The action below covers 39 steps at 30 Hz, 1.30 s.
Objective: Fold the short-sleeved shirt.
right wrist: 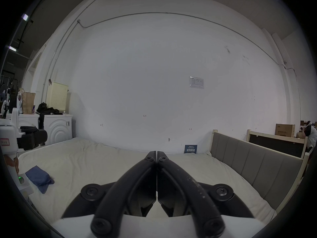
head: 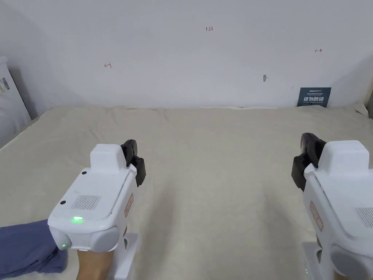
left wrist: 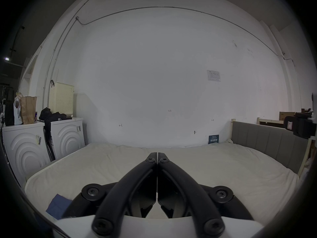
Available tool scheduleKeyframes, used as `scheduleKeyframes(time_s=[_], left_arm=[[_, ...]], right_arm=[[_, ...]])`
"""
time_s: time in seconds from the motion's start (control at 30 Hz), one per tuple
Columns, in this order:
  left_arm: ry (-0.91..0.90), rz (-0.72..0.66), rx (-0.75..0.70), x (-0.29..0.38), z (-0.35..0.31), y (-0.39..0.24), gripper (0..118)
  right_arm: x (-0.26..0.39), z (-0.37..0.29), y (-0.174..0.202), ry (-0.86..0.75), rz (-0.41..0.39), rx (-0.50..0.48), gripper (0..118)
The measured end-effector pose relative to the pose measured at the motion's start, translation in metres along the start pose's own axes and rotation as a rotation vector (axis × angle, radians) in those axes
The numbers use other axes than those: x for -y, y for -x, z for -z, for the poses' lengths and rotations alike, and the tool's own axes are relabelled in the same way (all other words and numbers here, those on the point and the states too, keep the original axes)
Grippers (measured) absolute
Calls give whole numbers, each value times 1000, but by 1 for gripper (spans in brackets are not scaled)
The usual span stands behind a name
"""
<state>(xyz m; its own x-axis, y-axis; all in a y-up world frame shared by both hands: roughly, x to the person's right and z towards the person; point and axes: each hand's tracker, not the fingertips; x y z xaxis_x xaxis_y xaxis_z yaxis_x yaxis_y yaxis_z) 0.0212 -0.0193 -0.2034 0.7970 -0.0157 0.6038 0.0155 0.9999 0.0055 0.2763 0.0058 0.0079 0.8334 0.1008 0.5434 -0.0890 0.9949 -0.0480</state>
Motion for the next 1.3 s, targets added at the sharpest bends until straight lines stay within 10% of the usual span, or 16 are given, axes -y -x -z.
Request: scheduleKeyframes(time_s=[0.47,0.57,0.67,0.77,0.83,1.3], left_arm=[[-5,3,-1,1,-2,2,2],[-11,-3,4,1,-3,3,25],[-4,-20,16,0,-3,4,75],[4,-24,21,-1,-2,4,89],[-1,-14,16,-1,-2,3,114],[-34,0,-3,-2,-6,-1,118]], right_arm=[[1,-1,0,3,-3,11,6],[1,-2,-2,12,-1,7,23],[2,-2,-2,15,3,5,69],[3,-1,-1,21,5,4,85],[4,-1,-1,17,9,7,117],[3,-1,1,7,17,10,118]])
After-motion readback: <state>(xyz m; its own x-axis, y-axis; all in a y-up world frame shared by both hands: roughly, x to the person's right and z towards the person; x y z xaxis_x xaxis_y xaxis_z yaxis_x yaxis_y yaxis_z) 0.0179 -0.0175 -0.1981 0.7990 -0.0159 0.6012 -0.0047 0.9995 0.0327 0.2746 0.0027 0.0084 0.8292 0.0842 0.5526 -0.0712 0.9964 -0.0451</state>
